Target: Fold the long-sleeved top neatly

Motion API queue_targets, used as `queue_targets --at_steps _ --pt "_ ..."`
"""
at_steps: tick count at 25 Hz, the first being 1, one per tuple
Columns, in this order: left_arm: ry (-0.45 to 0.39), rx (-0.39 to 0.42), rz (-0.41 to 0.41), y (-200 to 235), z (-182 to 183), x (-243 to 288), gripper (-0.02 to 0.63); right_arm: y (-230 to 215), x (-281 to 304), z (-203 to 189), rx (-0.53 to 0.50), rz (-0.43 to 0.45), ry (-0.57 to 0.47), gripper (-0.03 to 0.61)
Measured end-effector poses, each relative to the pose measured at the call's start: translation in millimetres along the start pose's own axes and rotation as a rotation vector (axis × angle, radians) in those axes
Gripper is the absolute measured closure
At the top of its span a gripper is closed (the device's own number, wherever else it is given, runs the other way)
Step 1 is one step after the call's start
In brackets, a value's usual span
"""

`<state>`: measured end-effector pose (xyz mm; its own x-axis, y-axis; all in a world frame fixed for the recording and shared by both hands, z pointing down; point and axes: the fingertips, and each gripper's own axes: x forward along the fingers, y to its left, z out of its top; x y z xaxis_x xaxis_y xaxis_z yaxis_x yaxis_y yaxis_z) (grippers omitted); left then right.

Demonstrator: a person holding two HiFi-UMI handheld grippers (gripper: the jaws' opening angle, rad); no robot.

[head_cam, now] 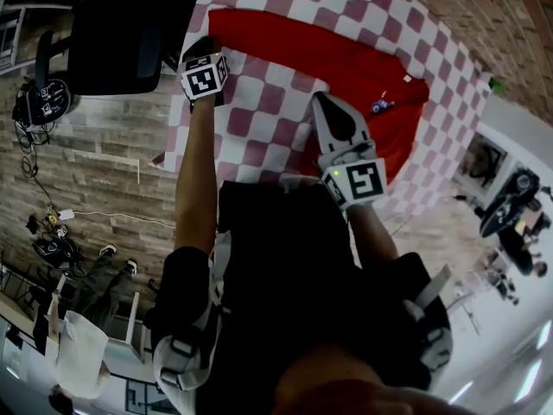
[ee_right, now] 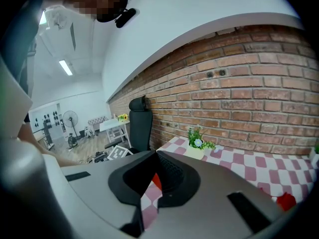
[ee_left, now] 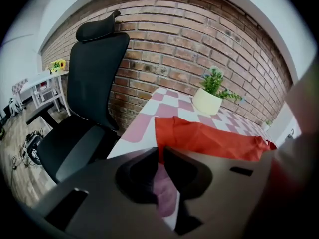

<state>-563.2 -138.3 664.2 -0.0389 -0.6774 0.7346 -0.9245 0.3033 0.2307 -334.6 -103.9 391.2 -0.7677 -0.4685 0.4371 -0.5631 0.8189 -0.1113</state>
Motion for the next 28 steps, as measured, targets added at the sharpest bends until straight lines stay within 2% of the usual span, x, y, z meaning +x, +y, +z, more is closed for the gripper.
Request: queue_targets --at_steps 6,13,21,28 --pt "-0.020 0.013 0.006 0.9 1.2 -6.2 0.583 -15.5 -12.6 -7.6 -0.007 -0.037 0.007 0.571" --pt "-0.139 0.129 -0.004 -18.6 39.9 -43.6 0.586 -32.3 -33.6 -9.1 0.051 -0.116 -0.005 0.571" --pt "-0.309 0.255 -0.144 -87.1 98.7 -100.1 0.588 -58.4 -70.1 -19.5 0.081 -0.257 -0.011 0.571" --pt "-0.412 0.360 -0.313 -172.7 119.9 -155.3 0.588 -84.9 -125.2 -37.2 0.125 -0.390 -0.041 0.571"
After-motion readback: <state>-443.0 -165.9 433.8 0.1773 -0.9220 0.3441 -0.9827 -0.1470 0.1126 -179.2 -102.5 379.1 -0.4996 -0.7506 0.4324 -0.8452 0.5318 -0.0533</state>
